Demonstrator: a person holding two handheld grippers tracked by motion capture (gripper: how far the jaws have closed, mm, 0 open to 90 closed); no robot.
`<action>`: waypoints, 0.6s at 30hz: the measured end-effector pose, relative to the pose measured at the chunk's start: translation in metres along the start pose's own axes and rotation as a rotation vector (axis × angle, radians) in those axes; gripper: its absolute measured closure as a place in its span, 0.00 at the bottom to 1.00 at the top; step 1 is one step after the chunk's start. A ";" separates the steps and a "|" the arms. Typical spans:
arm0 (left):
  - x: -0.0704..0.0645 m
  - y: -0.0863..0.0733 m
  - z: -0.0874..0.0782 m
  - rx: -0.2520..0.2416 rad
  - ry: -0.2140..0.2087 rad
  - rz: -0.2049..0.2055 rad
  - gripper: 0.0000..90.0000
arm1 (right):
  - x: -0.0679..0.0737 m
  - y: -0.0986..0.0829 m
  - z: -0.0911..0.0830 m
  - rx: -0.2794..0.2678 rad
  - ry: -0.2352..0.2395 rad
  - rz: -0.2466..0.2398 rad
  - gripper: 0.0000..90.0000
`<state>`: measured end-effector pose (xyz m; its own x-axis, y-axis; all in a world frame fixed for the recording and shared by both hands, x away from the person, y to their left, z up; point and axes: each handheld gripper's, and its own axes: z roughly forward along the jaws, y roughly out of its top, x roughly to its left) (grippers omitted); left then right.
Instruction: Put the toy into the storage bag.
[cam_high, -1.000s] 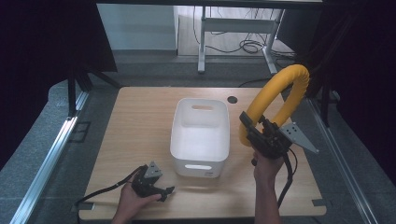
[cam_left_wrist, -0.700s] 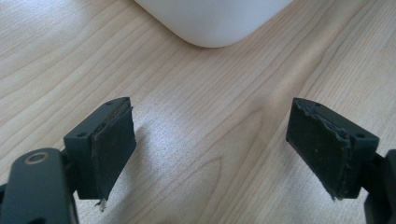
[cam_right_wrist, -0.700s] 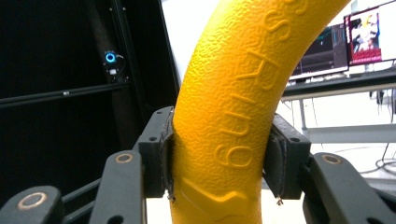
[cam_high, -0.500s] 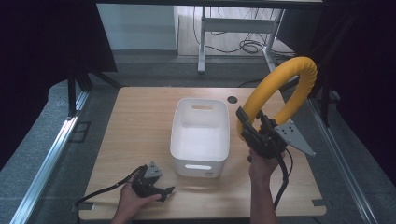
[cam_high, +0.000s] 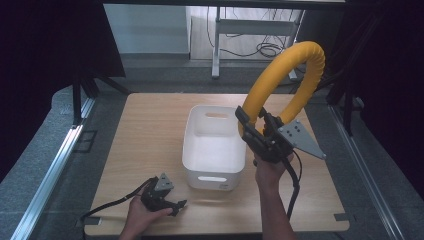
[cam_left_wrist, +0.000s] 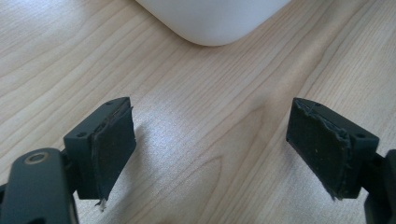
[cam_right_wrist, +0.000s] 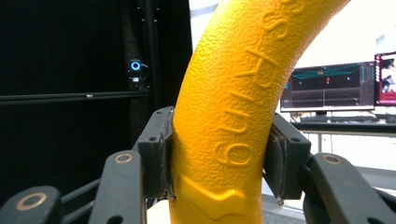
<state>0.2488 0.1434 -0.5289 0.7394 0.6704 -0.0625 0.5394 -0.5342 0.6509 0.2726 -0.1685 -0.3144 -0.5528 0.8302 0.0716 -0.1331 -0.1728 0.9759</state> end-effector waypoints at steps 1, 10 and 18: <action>0.000 0.000 0.000 0.000 0.000 0.000 0.18 | 0.000 0.000 0.000 0.000 0.000 0.000 0.56; 0.000 0.000 0.000 0.000 -0.001 0.000 0.17 | 0.018 0.001 0.018 0.021 0.062 -0.004 0.56; 0.001 0.000 0.000 0.001 -0.002 0.003 0.17 | 0.027 -0.003 0.029 0.034 0.096 0.019 0.56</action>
<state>0.2491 0.1438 -0.5287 0.7417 0.6679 -0.0620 0.5375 -0.5365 0.6506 0.2822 -0.1300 -0.3097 -0.6317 0.7719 0.0713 -0.0950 -0.1684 0.9811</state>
